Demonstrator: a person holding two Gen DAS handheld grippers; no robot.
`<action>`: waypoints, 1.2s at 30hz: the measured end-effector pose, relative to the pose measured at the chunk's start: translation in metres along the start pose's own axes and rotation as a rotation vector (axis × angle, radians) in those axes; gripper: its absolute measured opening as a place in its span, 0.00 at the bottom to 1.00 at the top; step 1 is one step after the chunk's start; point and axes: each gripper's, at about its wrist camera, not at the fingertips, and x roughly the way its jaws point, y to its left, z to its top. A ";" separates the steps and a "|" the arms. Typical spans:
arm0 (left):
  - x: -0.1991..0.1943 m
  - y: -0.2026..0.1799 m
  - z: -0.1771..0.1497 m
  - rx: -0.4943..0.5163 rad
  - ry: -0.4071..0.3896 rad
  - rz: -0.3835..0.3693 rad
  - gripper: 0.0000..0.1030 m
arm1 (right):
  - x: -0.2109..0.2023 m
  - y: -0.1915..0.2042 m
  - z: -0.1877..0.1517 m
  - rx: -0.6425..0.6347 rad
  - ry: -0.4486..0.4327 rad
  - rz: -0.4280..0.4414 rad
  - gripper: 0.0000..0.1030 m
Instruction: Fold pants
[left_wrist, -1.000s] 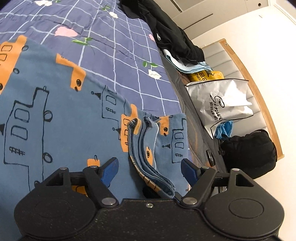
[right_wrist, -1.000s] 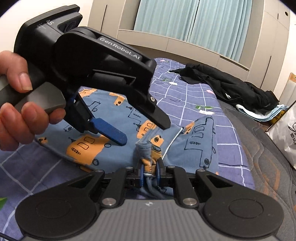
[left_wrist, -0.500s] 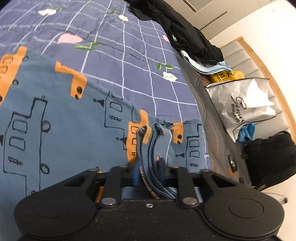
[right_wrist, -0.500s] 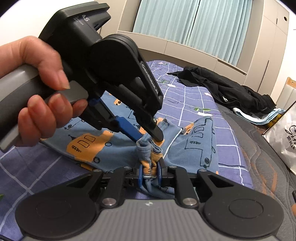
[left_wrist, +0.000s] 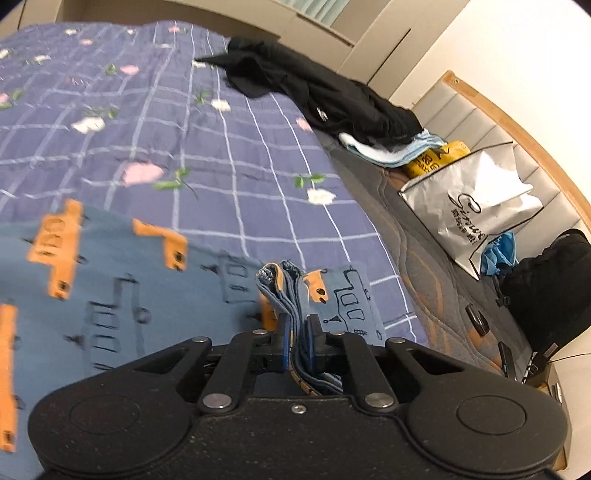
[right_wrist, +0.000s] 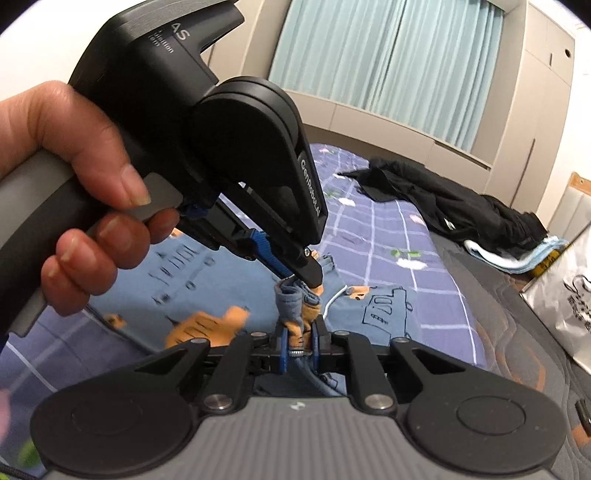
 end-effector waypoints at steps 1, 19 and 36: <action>-0.006 0.003 0.001 0.001 -0.009 0.006 0.08 | 0.000 0.003 0.004 -0.002 -0.005 0.008 0.13; -0.061 0.074 -0.004 -0.045 -0.060 0.095 0.08 | 0.019 0.070 0.033 -0.056 -0.007 0.144 0.13; -0.069 0.114 -0.017 -0.067 -0.049 0.144 0.21 | 0.037 0.103 0.035 -0.085 0.037 0.220 0.18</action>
